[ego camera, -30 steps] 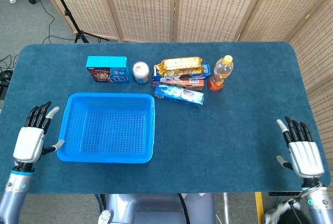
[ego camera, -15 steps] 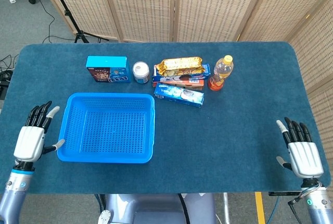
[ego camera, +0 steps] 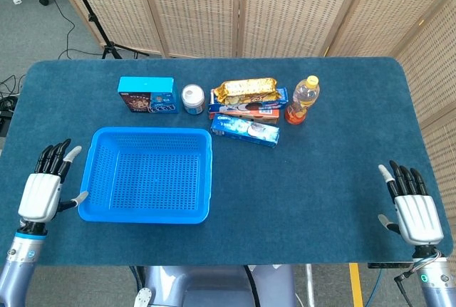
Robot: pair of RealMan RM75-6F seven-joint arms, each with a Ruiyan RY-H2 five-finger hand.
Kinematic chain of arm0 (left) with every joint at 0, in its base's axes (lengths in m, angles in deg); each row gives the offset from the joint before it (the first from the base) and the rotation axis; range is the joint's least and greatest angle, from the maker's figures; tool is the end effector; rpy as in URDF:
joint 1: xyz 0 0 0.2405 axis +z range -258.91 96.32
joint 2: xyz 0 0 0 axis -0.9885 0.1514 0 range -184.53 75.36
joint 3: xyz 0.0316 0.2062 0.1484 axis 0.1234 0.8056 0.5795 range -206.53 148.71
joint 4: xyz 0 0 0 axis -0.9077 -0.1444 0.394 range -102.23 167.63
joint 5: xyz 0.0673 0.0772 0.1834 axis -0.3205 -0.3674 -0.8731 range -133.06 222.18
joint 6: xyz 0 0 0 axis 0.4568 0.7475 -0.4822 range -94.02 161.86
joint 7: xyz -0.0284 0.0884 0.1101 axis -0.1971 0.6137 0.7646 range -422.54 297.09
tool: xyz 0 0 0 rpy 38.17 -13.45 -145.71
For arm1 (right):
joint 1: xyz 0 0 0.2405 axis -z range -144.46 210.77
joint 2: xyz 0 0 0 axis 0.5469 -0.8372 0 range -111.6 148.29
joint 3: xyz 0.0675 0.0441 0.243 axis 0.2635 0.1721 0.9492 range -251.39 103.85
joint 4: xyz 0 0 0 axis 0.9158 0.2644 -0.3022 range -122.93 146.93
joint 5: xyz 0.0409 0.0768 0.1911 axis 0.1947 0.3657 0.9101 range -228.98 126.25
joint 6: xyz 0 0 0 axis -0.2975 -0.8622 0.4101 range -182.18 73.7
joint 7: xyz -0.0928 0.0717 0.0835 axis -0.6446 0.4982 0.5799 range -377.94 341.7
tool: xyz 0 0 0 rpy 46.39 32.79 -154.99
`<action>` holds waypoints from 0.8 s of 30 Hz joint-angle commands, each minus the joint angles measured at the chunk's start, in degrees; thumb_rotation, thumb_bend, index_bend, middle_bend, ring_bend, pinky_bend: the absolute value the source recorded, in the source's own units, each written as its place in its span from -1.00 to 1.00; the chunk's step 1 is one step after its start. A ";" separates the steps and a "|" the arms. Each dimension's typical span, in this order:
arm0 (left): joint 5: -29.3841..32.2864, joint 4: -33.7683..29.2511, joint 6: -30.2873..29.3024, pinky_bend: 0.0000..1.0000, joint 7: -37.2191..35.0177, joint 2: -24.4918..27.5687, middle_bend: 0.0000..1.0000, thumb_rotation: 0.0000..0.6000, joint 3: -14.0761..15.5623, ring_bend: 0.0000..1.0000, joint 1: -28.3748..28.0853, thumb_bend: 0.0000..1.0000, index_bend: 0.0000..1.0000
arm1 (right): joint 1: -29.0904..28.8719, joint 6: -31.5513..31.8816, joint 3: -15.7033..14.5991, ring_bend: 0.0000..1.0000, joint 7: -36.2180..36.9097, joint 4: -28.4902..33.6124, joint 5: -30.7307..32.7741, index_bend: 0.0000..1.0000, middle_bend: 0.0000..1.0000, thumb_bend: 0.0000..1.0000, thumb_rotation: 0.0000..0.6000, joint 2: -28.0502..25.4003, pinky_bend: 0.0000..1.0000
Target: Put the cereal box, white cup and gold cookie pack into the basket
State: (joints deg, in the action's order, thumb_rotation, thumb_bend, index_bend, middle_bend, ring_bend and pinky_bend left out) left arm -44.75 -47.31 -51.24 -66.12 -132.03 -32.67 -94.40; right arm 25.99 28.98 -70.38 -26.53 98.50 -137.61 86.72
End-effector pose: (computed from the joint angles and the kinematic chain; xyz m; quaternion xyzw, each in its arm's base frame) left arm -0.2901 0.2293 0.1012 -0.6168 -0.3525 -0.4634 0.5297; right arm -0.3176 -0.1969 0.1416 0.6361 -0.3282 0.3433 0.6081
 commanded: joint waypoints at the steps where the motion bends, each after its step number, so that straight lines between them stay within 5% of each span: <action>1: 0.06 0.05 0.02 -0.91 -0.01 -0.03 -1.00 1.00 -0.03 -1.00 -0.01 -0.72 -0.85 | -0.04 -0.12 0.02 -1.00 -0.02 -0.08 0.07 -1.00 -1.00 -0.69 1.00 0.05 -0.91; 24: 1.52 0.46 0.69 -0.91 -0.81 0.03 -1.00 1.00 -0.87 -1.00 -0.27 -0.72 -0.85 | -0.26 -1.13 0.83 -1.00 1.05 -1.16 1.89 -1.00 -1.00 -0.69 1.00 0.20 -0.91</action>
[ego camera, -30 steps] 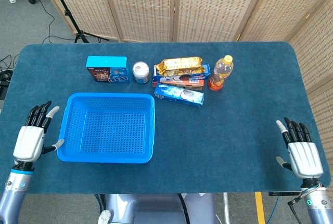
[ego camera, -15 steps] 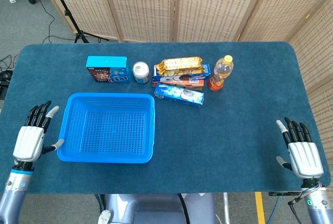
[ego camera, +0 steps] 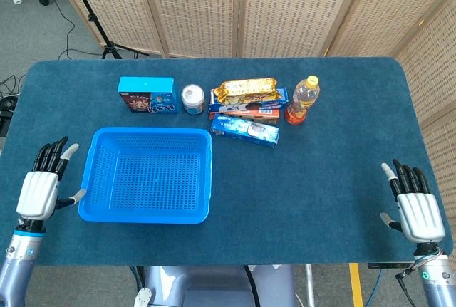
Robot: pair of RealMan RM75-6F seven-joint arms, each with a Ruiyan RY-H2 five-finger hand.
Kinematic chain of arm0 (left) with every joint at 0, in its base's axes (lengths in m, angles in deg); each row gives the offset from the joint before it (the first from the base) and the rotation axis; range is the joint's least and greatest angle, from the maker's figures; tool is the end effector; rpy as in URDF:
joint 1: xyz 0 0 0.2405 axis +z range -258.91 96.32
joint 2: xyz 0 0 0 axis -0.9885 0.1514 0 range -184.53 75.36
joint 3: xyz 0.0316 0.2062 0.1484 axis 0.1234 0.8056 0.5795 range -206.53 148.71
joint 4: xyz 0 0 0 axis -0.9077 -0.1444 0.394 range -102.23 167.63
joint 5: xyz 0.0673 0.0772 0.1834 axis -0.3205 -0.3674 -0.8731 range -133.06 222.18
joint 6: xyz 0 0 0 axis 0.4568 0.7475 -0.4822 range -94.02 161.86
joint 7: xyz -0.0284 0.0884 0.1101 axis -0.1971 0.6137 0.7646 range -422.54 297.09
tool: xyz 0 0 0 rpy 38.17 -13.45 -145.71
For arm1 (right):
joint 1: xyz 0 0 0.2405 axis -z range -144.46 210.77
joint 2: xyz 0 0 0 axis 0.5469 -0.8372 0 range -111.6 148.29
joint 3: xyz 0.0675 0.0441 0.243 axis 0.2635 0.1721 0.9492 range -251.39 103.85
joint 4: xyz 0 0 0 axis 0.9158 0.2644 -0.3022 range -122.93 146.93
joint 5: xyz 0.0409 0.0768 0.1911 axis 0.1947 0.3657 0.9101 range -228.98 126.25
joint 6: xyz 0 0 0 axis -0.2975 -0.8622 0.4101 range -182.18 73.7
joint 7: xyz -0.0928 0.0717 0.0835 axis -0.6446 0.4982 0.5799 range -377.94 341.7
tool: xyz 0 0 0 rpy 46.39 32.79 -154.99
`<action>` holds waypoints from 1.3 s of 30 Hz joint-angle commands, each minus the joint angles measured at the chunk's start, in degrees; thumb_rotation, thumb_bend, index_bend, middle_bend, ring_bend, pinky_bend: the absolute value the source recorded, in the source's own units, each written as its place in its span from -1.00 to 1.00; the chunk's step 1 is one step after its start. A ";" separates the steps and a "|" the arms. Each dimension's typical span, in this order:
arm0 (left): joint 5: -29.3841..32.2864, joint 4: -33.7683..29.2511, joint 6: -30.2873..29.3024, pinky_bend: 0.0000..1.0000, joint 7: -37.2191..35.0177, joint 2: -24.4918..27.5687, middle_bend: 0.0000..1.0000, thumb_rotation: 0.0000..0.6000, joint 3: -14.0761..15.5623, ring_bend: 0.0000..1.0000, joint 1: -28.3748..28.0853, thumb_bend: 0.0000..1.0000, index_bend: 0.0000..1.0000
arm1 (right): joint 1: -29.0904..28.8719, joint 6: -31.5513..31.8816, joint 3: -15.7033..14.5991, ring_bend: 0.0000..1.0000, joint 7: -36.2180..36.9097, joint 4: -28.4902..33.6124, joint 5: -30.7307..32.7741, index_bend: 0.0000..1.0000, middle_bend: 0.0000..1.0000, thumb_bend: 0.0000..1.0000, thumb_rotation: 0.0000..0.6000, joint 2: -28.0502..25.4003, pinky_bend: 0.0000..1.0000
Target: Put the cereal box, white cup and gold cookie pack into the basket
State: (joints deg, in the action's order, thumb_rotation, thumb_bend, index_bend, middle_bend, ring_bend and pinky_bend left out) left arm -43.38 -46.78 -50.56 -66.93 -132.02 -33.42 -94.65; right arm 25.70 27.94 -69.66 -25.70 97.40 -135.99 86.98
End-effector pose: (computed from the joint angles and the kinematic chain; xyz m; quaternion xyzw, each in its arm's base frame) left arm -0.2937 0.2342 0.1039 -0.6084 -0.3588 -0.4627 0.5357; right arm -0.3236 -0.2016 0.1433 0.6285 -0.3359 0.3385 0.6145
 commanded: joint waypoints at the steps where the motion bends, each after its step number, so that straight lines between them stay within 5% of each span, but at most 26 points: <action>1: 0.40 -0.26 0.02 -0.91 -0.12 0.06 -1.00 1.00 -0.29 -1.00 -0.01 -0.72 -0.85 | 0.04 -0.16 0.19 -1.00 0.39 -0.10 0.47 -1.00 -1.00 -0.69 1.00 -0.12 -0.91; 22: 7.72 -7.51 12.62 -0.91 6.09 7.89 -1.00 1.00 -7.67 -1.00 -9.50 -0.71 -0.85 | -1.10 -3.32 1.15 -1.00 2.64 -2.42 3.21 -1.00 -1.00 -0.69 1.00 0.51 -0.91; 39: 10.18 -5.19 10.96 -0.91 5.27 2.69 -1.00 1.00 -4.08 -1.00 -6.46 -0.69 -0.85 | -1.68 -4.72 1.26 -1.00 2.88 -4.04 4.28 -1.00 -1.00 -0.69 1.00 1.36 -0.91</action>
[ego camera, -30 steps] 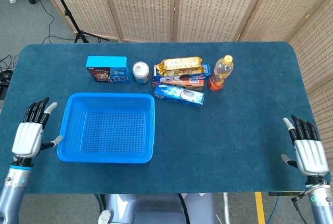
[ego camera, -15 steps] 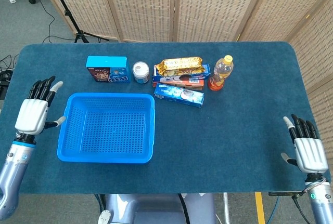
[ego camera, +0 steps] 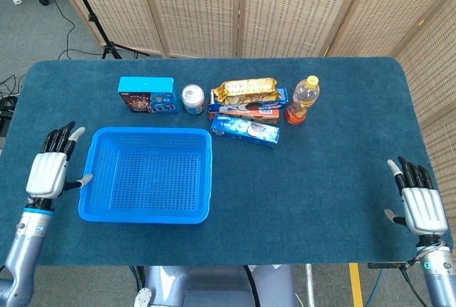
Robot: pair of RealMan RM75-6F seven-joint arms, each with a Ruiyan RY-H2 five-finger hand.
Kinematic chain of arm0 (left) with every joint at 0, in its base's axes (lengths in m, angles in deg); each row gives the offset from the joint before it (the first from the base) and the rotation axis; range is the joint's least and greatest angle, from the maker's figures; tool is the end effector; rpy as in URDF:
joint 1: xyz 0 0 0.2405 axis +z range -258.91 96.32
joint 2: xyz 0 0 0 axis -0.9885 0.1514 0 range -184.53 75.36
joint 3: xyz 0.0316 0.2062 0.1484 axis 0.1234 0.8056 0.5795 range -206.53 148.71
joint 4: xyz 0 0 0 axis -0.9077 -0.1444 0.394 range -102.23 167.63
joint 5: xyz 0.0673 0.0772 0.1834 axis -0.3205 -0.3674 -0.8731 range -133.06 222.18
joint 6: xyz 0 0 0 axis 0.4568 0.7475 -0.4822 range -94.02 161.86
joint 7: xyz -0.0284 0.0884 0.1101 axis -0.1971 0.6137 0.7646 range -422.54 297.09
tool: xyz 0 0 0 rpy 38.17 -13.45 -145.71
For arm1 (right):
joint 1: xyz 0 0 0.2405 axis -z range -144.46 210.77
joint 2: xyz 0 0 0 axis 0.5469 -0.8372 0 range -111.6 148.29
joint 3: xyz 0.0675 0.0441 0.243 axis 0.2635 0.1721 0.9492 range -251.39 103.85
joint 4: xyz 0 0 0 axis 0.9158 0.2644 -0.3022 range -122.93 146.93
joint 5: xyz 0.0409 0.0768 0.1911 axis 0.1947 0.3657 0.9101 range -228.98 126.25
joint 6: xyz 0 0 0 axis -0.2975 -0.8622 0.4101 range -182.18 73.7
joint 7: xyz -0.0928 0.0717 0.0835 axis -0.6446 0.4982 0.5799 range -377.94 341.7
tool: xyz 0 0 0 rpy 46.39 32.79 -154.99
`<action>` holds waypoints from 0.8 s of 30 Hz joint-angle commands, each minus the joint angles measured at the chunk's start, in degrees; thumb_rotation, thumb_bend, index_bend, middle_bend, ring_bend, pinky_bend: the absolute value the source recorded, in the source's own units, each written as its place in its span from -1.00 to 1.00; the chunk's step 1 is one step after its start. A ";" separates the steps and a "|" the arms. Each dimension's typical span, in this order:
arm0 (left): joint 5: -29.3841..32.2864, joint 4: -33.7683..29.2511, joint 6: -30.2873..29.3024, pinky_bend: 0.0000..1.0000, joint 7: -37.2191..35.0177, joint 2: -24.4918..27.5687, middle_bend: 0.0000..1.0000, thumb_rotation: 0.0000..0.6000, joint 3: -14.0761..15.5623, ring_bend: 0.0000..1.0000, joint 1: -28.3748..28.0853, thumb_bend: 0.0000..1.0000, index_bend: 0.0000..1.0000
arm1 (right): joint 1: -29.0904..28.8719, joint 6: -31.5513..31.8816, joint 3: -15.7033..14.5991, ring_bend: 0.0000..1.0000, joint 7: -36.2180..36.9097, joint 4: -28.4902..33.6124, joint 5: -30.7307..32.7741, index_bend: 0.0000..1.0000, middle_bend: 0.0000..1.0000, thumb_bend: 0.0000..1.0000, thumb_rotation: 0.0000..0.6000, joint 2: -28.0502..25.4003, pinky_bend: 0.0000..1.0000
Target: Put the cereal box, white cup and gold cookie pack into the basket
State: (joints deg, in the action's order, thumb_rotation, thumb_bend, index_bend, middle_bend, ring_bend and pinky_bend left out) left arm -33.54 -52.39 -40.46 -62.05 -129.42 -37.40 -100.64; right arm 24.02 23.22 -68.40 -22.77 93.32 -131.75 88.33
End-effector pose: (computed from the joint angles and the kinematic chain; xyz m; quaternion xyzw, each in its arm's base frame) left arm -0.2770 0.2780 0.1055 -0.6064 -0.3952 -0.4288 0.5406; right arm -0.3421 -0.2170 0.1410 0.6161 -0.3659 0.3205 0.6195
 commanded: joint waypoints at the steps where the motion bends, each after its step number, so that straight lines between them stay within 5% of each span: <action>1: 0.38 0.54 1.48 -0.91 0.79 0.54 -1.00 1.00 -0.41 -1.00 -1.03 -0.69 -0.85 | -0.02 -0.02 0.01 -1.00 -0.13 0.08 0.08 -1.00 -1.00 -0.69 1.00 0.03 -0.91; 8: 2.89 -0.80 9.04 -0.91 1.28 5.98 -1.00 1.00 -4.60 -1.00 -6.85 -0.69 -0.83 | -0.37 -0.91 0.26 -1.00 -0.10 -0.33 0.93 -1.00 -1.00 -0.69 1.00 0.33 -0.91; 14: 10.26 0.22 24.57 -0.91 -2.78 10.76 -1.00 1.00 -8.67 -1.00 -14.85 -0.69 -0.80 | -0.57 -2.08 0.75 -1.00 1.28 -1.48 2.39 -1.00 -1.00 -0.69 1.00 0.41 -0.91; 24: 20.66 14.33 43.34 -0.91 1.94 7.02 -1.00 1.00 -10.15 -1.00 -29.89 -0.68 -0.76 | -1.22 -5.20 1.22 -1.00 4.55 -3.86 4.50 -1.00 -1.00 -0.69 1.00 0.65 -0.91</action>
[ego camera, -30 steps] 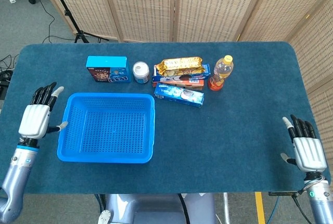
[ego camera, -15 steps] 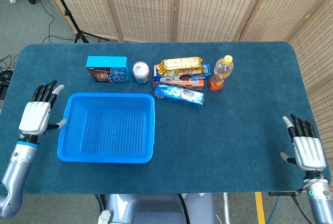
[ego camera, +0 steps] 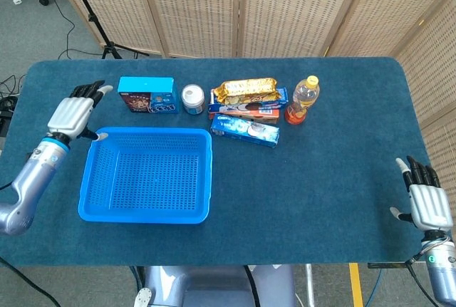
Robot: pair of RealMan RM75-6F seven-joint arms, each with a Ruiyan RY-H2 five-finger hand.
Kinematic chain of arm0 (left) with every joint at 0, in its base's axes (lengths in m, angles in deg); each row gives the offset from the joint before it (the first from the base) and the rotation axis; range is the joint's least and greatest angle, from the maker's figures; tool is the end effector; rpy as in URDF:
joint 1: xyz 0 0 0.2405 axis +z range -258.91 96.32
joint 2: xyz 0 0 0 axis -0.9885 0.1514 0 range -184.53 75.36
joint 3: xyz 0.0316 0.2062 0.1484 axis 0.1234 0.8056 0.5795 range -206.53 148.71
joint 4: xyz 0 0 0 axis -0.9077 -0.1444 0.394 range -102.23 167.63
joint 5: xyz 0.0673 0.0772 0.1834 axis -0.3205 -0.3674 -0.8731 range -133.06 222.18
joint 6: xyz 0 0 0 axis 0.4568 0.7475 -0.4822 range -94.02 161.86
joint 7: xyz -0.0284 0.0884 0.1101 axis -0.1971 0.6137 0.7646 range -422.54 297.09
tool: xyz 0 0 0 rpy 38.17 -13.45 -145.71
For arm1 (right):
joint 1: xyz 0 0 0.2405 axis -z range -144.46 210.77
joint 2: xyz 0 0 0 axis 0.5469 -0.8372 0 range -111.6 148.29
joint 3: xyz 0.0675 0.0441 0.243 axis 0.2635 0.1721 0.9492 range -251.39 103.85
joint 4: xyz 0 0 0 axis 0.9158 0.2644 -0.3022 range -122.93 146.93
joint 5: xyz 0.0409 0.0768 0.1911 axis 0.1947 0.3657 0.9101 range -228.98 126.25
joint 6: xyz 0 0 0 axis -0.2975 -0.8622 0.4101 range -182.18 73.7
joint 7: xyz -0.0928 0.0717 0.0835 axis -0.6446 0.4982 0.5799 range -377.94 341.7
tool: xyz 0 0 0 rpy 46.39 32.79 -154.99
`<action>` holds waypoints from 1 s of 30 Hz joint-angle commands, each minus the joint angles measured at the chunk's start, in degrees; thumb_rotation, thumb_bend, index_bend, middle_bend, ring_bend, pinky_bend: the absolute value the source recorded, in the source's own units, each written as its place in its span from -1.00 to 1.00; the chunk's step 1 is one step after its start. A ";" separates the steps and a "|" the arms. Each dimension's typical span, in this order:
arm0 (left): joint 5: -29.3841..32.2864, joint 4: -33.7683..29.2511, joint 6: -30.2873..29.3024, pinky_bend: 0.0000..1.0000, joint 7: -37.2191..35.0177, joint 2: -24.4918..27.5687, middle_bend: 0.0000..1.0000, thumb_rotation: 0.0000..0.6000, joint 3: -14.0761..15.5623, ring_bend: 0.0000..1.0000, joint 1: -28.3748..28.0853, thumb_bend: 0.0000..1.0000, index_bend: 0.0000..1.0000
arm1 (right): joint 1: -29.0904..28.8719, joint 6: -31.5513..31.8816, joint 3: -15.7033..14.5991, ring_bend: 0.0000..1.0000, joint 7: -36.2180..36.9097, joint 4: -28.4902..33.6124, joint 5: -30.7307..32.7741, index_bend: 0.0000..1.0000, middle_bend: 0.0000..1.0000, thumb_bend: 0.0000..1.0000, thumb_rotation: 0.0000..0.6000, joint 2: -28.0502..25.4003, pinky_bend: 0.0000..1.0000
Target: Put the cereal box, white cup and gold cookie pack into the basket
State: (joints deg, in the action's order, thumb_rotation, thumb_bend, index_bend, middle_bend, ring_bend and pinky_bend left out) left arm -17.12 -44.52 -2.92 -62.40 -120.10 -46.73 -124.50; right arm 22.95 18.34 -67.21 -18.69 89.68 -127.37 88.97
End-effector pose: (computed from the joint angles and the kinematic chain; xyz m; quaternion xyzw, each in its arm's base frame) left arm -0.2116 0.4274 0.1471 -0.6824 -0.4213 -0.3324 0.4963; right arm -0.3626 -0.2277 0.1435 0.5924 -0.4065 0.3061 0.6246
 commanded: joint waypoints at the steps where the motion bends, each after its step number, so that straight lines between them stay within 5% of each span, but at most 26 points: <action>1: 5.02 8.42 7.19 -0.91 2.84 -3.23 -1.00 1.00 -0.87 -1.00 -7.69 -0.68 -0.76 | -0.19 -0.41 0.03 -1.00 0.80 -0.32 0.08 -1.00 -1.00 -0.69 1.00 0.01 -0.91; 10: 11.03 24.22 17.30 -0.91 4.05 -10.46 -1.00 1.00 -0.63 -1.00 -18.93 -0.67 -0.75 | -0.58 -2.47 0.23 -1.00 3.91 -2.30 1.06 -1.00 -1.00 -0.69 1.00 0.17 -0.91; 21: 12.81 39.06 36.59 -0.91 -1.42 -15.64 -1.00 1.00 1.90 -1.00 -28.32 -0.64 -0.73 | -0.45 -2.81 0.94 -1.00 5.92 -3.75 2.17 -1.00 -1.00 -0.69 1.00 -0.07 -0.91; 30: 9.58 46.56 40.13 -0.91 -4.33 -20.91 -1.00 1.00 2.43 -1.00 -31.05 -0.63 -0.72 | -0.30 -2.66 1.16 -1.00 6.33 -3.79 2.42 -1.00 -1.00 -0.69 1.00 -0.32 -0.91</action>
State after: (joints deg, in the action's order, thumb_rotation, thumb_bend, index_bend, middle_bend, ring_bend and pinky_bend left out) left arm -6.83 1.09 36.87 -66.25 -140.14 -44.40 -155.12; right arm 22.63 15.68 -66.05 -12.37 85.90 -124.95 88.66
